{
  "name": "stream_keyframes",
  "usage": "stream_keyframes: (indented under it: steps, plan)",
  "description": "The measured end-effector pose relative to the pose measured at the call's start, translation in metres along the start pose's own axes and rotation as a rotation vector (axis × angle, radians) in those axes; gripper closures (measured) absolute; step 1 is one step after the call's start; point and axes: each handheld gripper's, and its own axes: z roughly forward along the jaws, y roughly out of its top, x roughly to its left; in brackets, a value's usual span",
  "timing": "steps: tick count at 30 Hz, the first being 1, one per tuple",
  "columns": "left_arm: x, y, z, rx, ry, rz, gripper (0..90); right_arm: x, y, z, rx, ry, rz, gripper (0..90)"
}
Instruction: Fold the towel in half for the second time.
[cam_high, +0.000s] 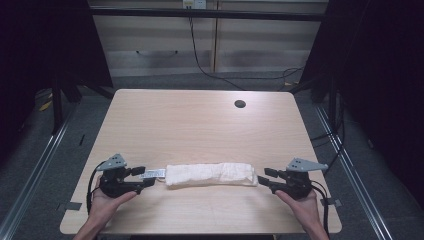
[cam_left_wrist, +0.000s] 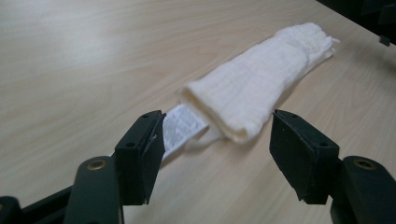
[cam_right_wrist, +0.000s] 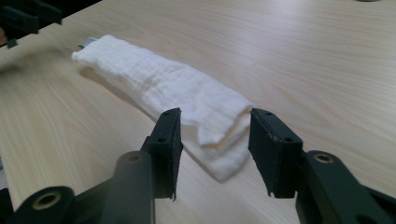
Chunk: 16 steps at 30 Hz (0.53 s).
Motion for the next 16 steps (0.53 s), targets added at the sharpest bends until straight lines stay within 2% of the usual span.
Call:
stream_keyframes:
  steps: [5,7,8,9,11,13,16]
  plan:
    - [0.005,-0.017,-0.015,-0.031,0.057,-0.043,35.6,-0.009,-0.014,-0.022,-0.038,-0.086,0.052,39.4]
    - [0.009,-0.022,-0.016,-0.066,0.048,-0.083,34.3,-0.014,-0.020,-0.029,-0.067,-0.120,0.086,35.1]
    - [0.011,-0.024,-0.015,-0.062,0.073,-0.090,33.6,-0.017,-0.023,-0.032,-0.081,-0.137,0.101,33.5]
    - [0.012,-0.025,-0.013,-0.051,0.099,-0.077,32.7,-0.019,-0.026,-0.034,-0.086,-0.153,0.102,33.3]
    - [0.018,-0.026,-0.012,-0.038,0.104,-0.083,30.4,-0.023,-0.030,-0.039,-0.096,-0.180,0.110,33.0]
    - [0.022,-0.024,-0.012,-0.052,0.125,-0.085,29.2,-0.026,-0.034,-0.041,-0.094,-0.199,0.119,32.4]
    - [0.025,-0.024,-0.010,-0.047,0.115,-0.082,26.7,-0.030,-0.039,-0.036,-0.065,-0.206,0.127,31.0]
